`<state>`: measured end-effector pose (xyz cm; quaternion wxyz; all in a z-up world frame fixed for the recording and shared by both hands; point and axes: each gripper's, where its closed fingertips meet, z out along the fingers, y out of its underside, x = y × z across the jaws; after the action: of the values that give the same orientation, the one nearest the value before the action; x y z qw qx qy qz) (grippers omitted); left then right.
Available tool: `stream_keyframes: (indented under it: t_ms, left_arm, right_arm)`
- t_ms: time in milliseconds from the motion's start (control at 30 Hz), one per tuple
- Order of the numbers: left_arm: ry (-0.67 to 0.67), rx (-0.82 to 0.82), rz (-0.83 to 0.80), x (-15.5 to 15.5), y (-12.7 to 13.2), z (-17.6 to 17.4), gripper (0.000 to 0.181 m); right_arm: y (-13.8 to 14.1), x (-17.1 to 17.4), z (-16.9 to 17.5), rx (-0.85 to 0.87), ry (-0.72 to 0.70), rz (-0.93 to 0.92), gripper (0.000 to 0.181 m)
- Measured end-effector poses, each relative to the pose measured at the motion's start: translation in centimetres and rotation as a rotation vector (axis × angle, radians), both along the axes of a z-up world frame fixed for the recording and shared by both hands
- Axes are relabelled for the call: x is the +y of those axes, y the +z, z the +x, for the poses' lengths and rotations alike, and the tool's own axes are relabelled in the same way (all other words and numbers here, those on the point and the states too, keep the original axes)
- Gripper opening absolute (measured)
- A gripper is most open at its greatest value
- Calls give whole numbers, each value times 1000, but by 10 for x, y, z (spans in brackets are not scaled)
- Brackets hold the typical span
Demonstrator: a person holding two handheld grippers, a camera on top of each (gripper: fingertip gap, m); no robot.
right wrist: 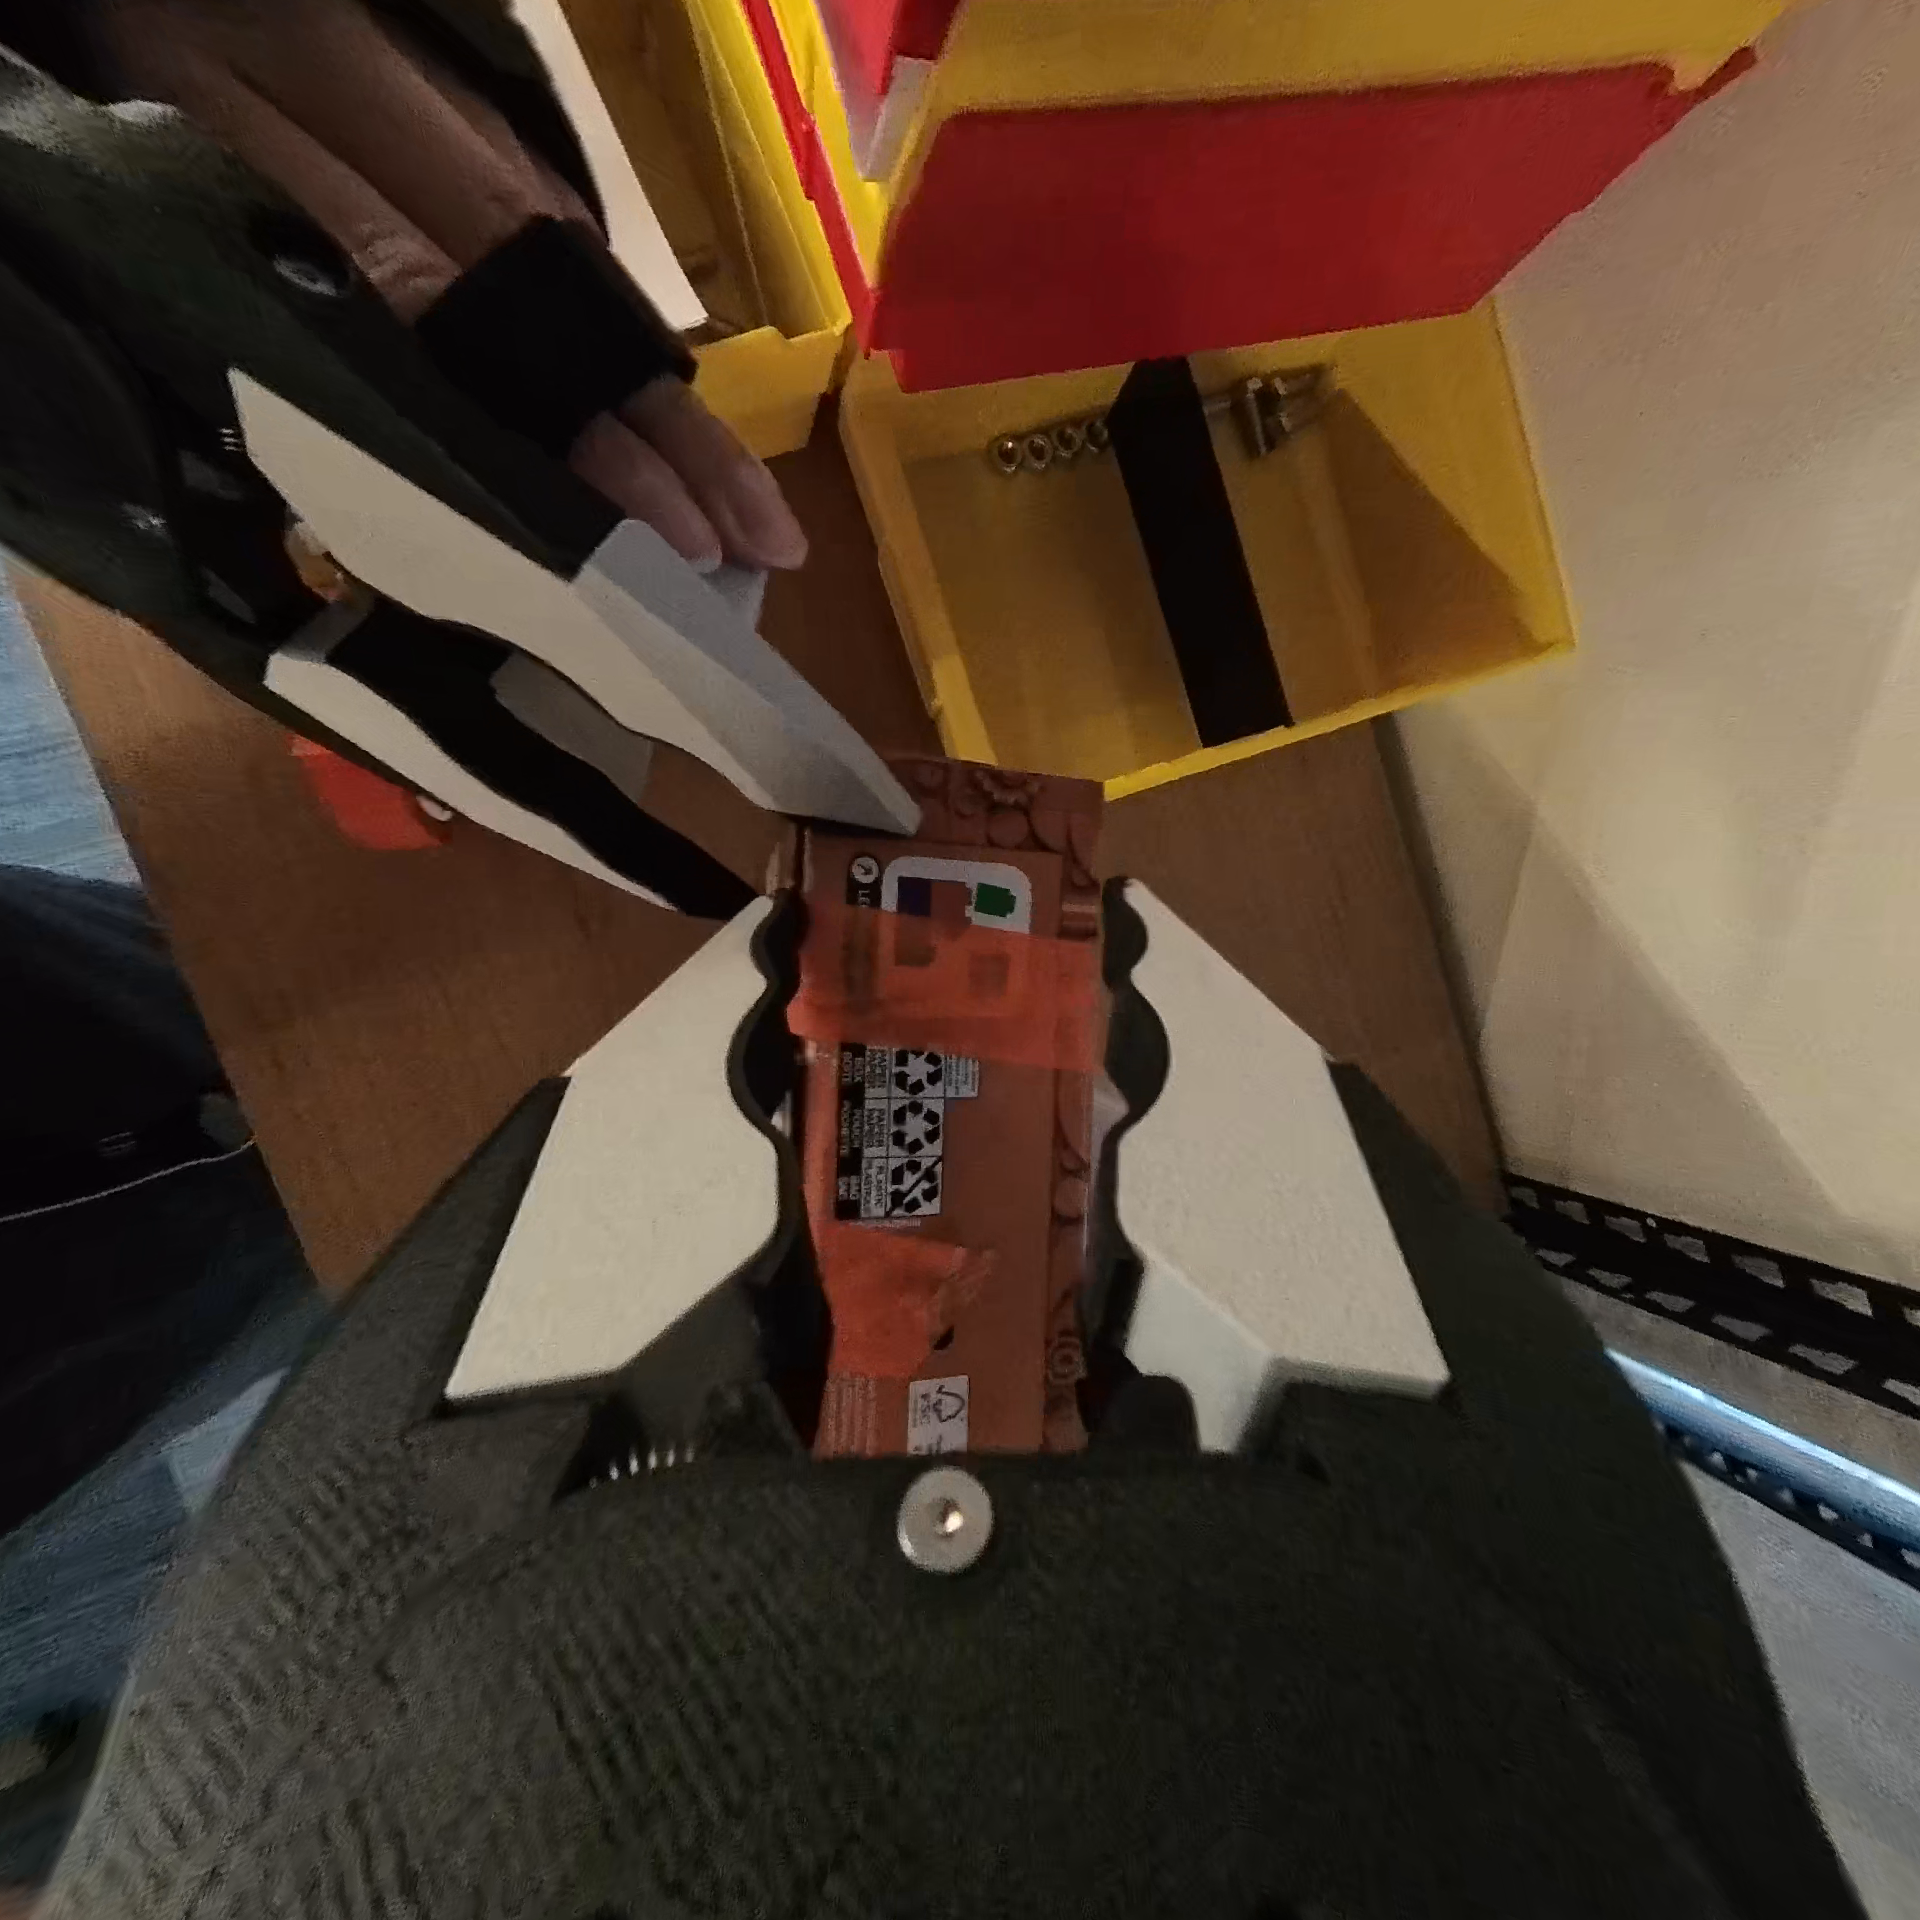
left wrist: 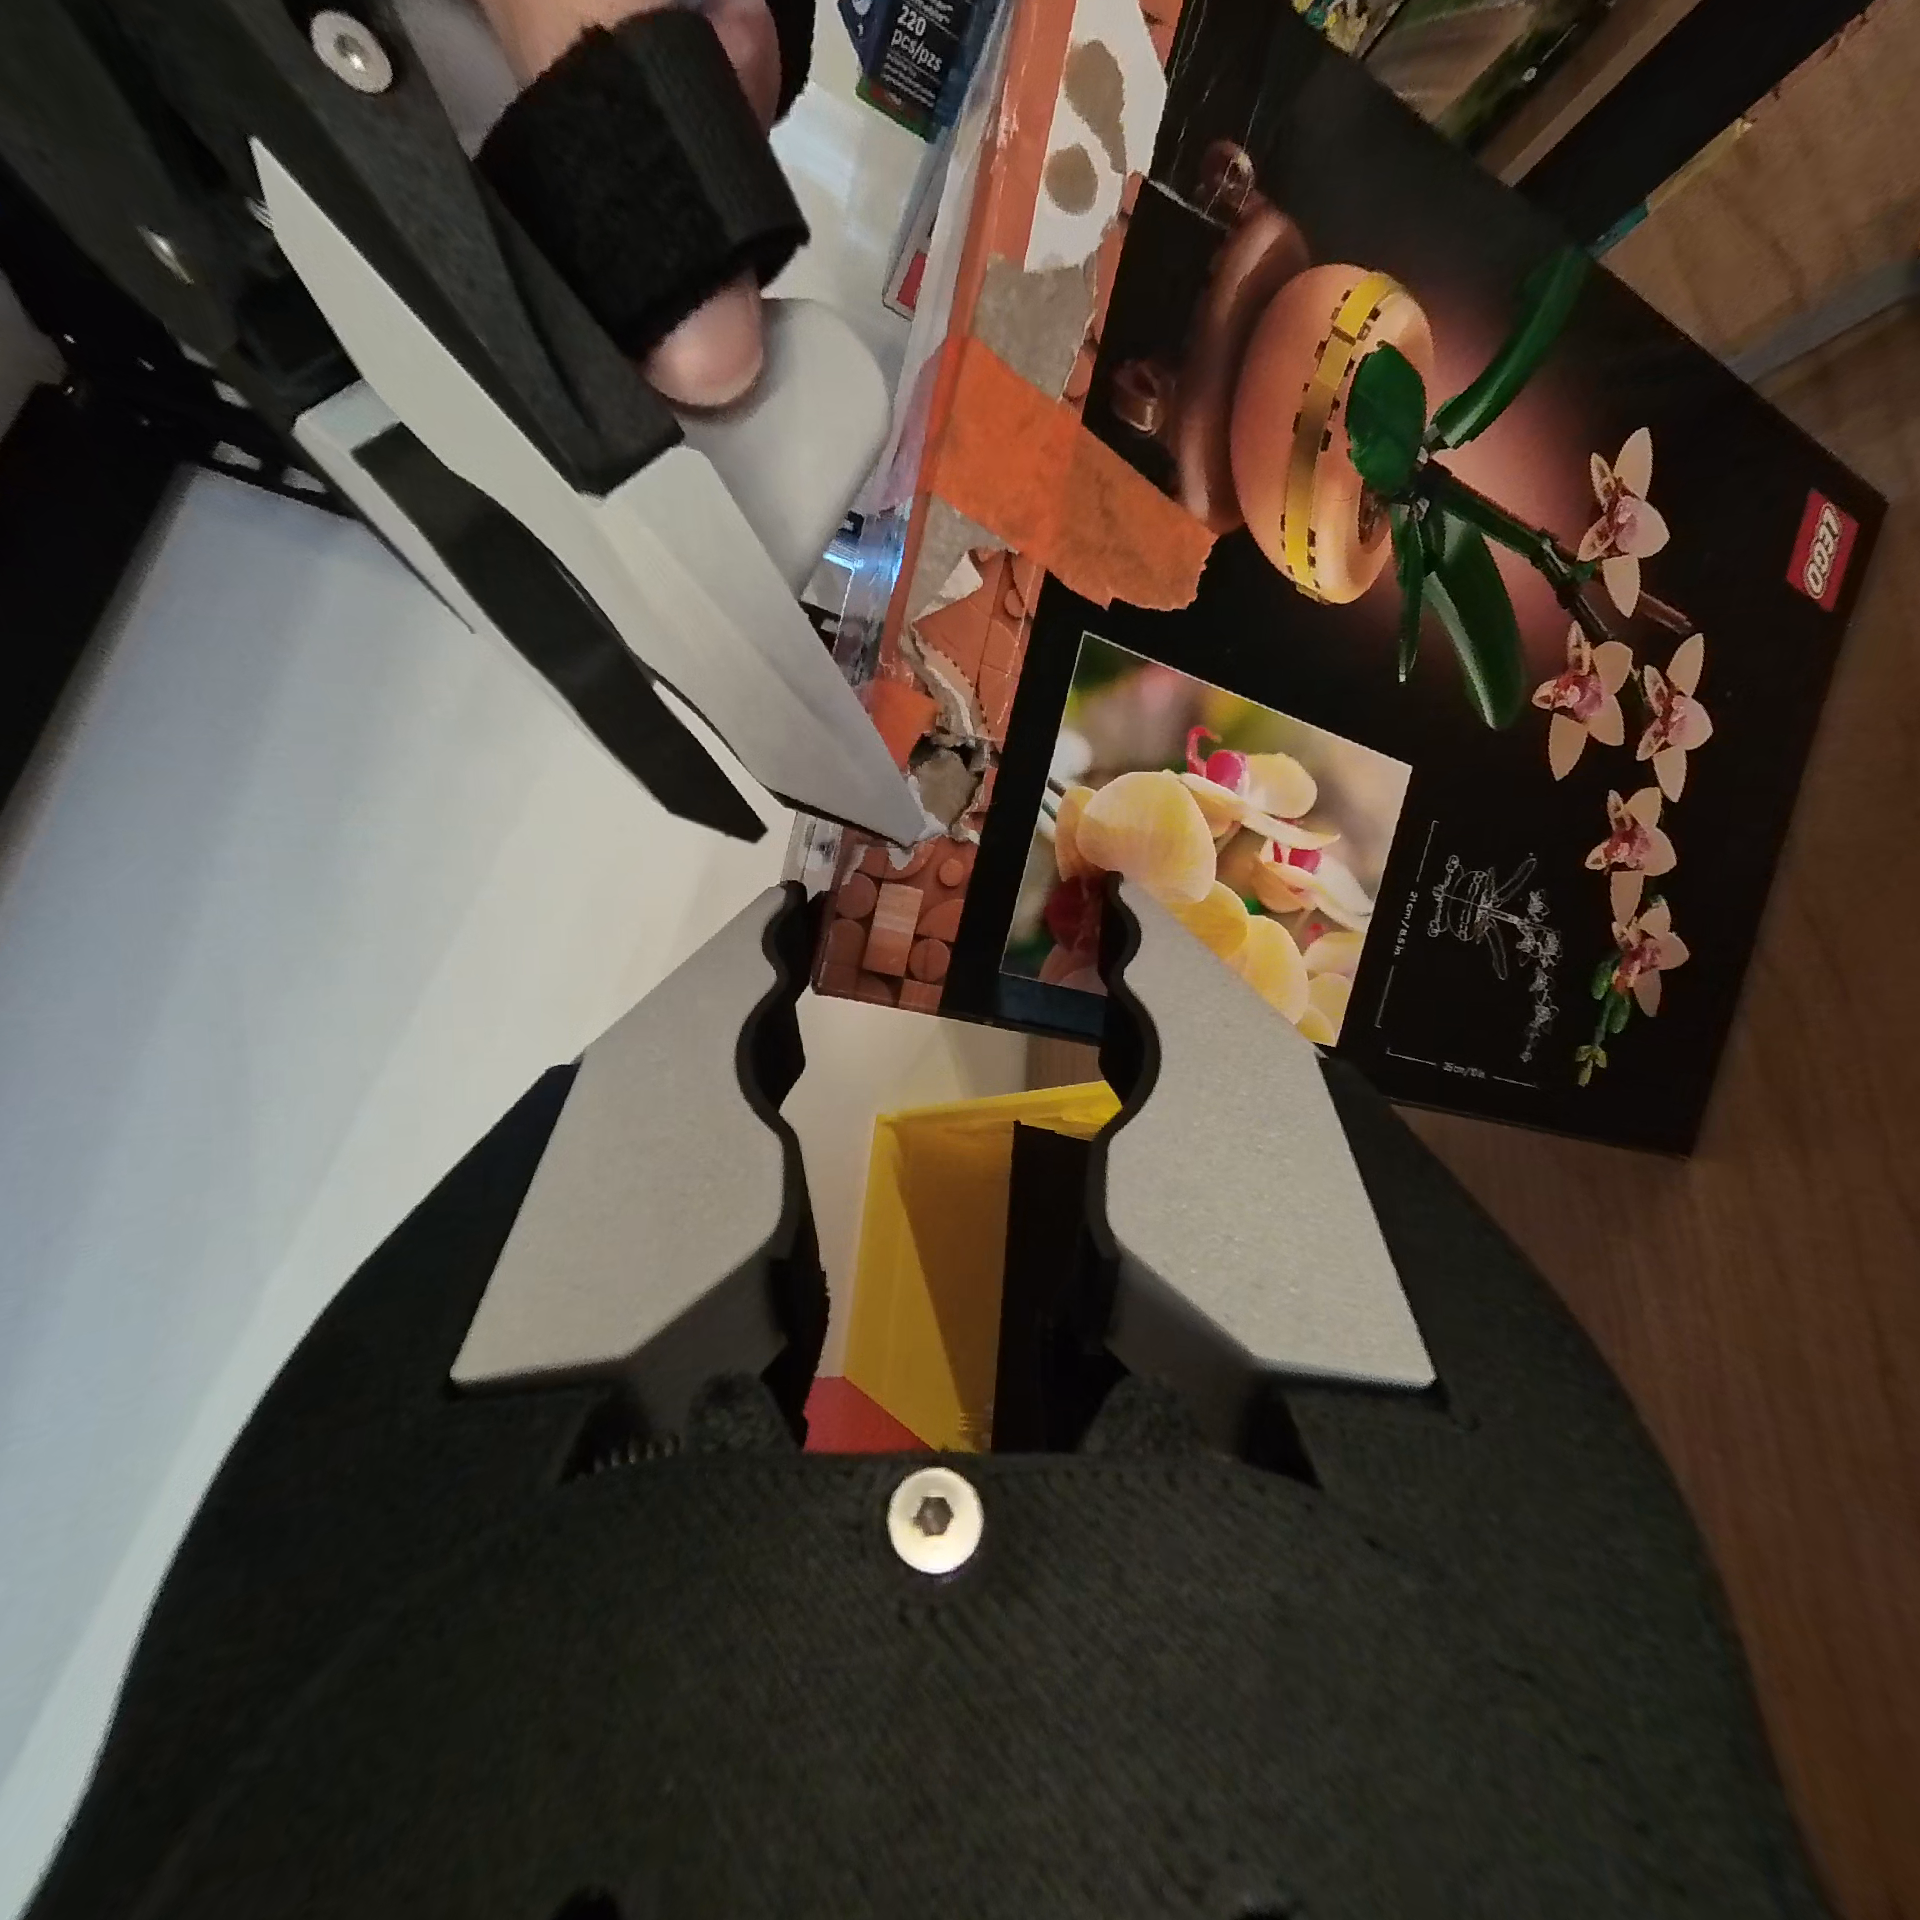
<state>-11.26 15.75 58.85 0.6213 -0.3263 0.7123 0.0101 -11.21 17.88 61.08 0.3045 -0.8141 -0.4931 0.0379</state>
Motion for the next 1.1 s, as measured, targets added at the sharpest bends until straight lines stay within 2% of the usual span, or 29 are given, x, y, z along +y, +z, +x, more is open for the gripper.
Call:
stream_keyframes:
  t_ms: [33,133,333,533,567,733,900,1033,1100]
  left_arm:
    - [-2,3,2,0,0,0,55]
    - [-4,3,4,-1,0,-1,55]
    - [-1,2,1,0,0,0,54]
    - [-8,0,0,-1,0,-1,54]
    - [-5,1,1,-1,0,-1,54]
    - [-4,5,4,-1,0,-1,54]
    - [9,5,1,0,0,-1,54]
    - [-6,1,17,-3,2,1,52]
    - [-8,7,18,-4,2,1,50]
  right_arm:
    - [1,-4,-2,8,23,-6,58]
    - [7,-10,-2,72,34,-43,63]
    - [-3,-3,14,25,-7,-59,65]
    - [2,-11,8,-16,71,28,49]
    - [2,-8,11,-38,55,41,54]
    - [0,-18,7,-146,137,126,33]
    - [-4,-14,11,-62,57,22,36]
    - [-2,-20,12,-96,102,70,26]
    - [4,-31,5,9,147,12,28]
